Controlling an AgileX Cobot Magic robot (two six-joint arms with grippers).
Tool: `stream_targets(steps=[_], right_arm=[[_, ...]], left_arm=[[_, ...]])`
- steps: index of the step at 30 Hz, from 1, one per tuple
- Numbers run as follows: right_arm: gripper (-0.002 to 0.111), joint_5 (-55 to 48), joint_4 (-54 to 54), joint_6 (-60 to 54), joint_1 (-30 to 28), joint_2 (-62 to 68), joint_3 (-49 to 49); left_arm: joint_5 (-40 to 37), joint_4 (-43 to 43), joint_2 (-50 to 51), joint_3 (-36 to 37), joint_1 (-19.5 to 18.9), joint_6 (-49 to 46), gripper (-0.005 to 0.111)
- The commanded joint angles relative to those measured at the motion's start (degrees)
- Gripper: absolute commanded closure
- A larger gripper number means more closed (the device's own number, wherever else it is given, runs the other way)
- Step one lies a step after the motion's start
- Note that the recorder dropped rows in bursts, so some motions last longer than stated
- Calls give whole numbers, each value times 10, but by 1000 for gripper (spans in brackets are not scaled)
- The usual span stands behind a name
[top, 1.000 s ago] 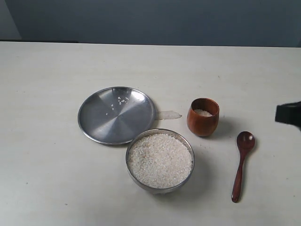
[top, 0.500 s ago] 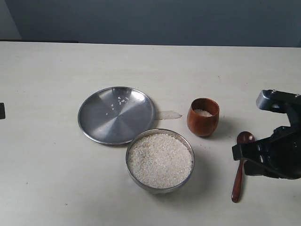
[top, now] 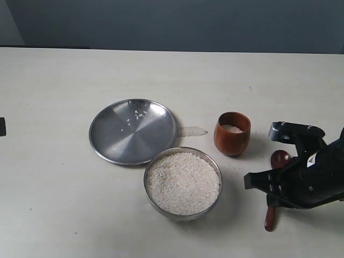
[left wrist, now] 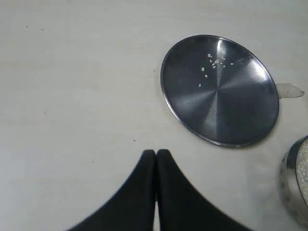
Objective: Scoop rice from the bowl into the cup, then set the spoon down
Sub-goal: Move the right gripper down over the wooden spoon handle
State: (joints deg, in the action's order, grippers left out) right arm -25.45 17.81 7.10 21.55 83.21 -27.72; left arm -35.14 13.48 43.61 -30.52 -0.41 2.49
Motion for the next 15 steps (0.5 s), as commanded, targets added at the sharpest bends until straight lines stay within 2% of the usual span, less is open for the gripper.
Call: stream_targets(steps=[1,6,15], right_arm=[[98,15,-15,5,2,10,6],[71,14,-15,5,2,10,6],[70,20,-16,5,2,13,6]], left_arm=[[4,-2,2,-3,-1,-1,106],[4,-2,2,-3,-1,-1,106],[4,-2,2,-3,-1,-1,106]])
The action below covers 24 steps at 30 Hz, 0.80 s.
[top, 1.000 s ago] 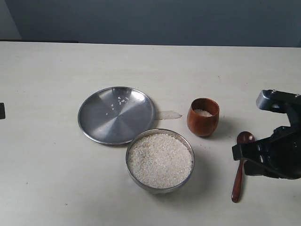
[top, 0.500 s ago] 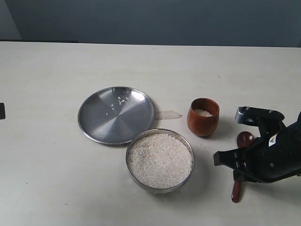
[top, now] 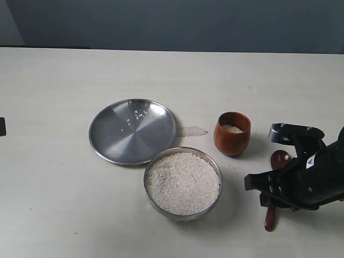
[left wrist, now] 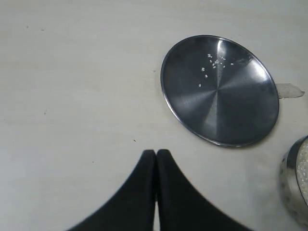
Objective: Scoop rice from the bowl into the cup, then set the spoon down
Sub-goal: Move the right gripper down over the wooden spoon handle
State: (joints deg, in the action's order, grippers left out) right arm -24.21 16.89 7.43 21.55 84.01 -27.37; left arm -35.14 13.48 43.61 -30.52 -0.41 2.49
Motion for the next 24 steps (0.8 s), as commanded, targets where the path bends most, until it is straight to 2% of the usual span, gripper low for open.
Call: stream_targets(steps=[1,12,18,21,24], right_arm=[[70,9,-8,1,2,9,2],[71,45,-16,2,2,78,2],[79,72,-44,3,2,91,2],[82,74,-79,11,2,90,2],[83,56,-187,99,2,90,2]], left_arm=[[4,-2,2,-3,-1,-1,106],[4,-2,2,-3,-1,-1,106],[4,-2,2,-3,-1,-1,106],[4,-2,2,-3,-1,-1,106],[4,-2,2,-3,-1,-1,106]])
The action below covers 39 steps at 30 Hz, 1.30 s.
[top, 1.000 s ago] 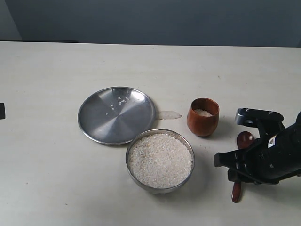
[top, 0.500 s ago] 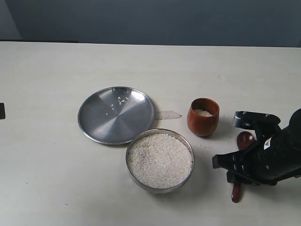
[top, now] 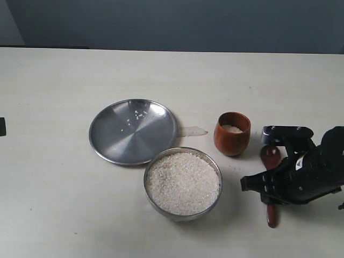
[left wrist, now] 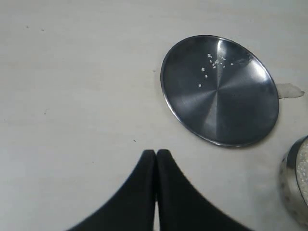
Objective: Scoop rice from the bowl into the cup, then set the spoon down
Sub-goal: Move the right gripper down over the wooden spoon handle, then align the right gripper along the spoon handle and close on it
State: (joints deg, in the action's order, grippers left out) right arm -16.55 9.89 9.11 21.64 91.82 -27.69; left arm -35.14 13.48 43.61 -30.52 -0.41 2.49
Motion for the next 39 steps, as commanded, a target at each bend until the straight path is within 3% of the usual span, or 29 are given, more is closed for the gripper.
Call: stream_targets(steps=[1,4,7,12,18,22,25,30,33,39], right_arm=[[84,-30,-166,123,1,12,6],[88,-54,-319,259,1,11,6],[90,-58,-433,316,1,11,5],[90,-48,-461,324,1,11,-29],[89,-121,-493,309,1,11,-89],[79,-144,-490,309,1,10,-97],[72,-171,-452,307,1,10,-97],[71,-187,-343,245,1,-8,-79],[71,-121,-320,242,1,-43,-31],[71,109,-314,289,1,-136,116]], left_arm=[[4,-2,2,-3,-1,-1,106],[4,-2,2,-3,-1,-1,106],[4,-2,2,-3,-1,-1,106],[4,-2,2,-3,-1,-1,106],[4,-2,2,-3,-1,-1,106],[4,-2,2,-3,-1,-1,106],[4,-2,2,-3,-1,-1,106],[4,-2,2,-3,-1,-1,106],[4,-3,2,-3,-1,-1,106],[4,-3,2,-3,-1,-1,106]])
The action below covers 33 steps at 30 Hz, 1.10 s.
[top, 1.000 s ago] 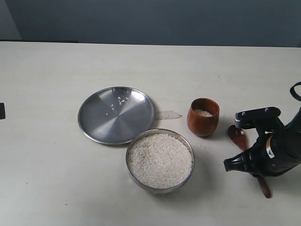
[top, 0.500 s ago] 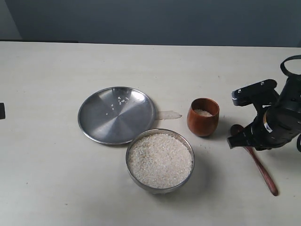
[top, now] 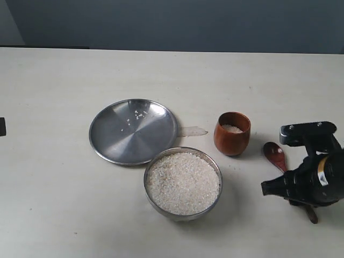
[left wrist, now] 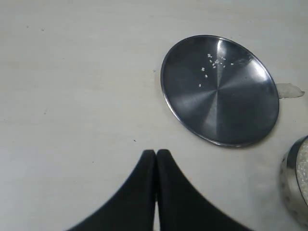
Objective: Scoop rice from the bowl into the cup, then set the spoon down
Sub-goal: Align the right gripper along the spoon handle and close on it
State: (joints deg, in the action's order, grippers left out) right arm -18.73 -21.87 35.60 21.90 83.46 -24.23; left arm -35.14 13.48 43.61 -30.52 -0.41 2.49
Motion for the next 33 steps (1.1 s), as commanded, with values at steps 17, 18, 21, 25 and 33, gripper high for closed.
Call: stream_targets(steps=[17,18,21,25,33], right_arm=[[109,-7,-23,25,-2,-115,53],[109,-34,-36,25,-2,-114,44],[109,-94,-71,25,-2,-104,22],[109,-99,-58,2,-2,-86,16],[86,-77,-31,-44,-2,-52,16]], left_arm=[[4,-3,2,-3,-1,-1,106],[4,-3,2,-3,-1,-1,106],[4,-3,2,-3,-1,-1,106],[4,-3,2,-3,-1,-1,106],[4,-3,2,-3,-1,-1,106]])
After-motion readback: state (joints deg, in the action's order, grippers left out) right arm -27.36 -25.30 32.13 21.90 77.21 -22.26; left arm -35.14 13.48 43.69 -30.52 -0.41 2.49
